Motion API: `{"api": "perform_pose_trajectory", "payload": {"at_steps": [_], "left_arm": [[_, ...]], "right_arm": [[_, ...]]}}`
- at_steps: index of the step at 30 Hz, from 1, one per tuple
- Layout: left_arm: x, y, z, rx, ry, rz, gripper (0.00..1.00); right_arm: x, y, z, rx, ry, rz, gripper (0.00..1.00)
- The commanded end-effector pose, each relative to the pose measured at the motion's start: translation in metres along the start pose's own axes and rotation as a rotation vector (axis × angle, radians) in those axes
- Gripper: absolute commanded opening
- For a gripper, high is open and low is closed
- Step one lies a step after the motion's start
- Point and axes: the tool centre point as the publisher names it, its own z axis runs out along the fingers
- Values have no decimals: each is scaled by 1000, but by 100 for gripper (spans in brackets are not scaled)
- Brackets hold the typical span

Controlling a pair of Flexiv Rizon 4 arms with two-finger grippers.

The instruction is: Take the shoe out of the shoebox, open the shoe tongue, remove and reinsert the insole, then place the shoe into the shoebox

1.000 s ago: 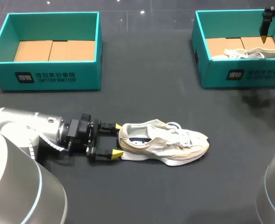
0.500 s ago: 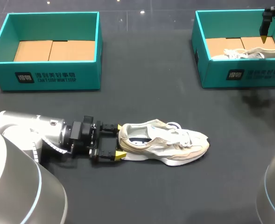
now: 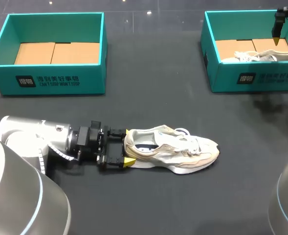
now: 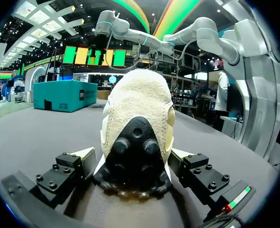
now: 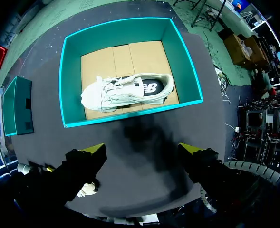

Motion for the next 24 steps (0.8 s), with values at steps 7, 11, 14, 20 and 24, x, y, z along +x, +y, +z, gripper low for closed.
{"api": "perform_pose_trajectory", "payload": {"at_steps": [7, 11, 14, 20, 24], "left_arm": [[-6, -2, 11, -12, 3, 1, 100], [-7, -2, 14, -18, 21, 2, 100], [-7, -3, 15, -22, 32, 6, 100], [-5, -2, 18, -25, 51, 5, 100], [-1, -1, 21, -26, 63, 12, 100]], "right_arm": [[0, -1, 0, -1, 1, 0, 100], [0, -1, 0, -1, 1, 0, 100], [0, -1, 0, -1, 1, 0, 100], [0, -1, 0, -1, 1, 0, 100], [0, -1, 0, -1, 1, 0, 100]]}}
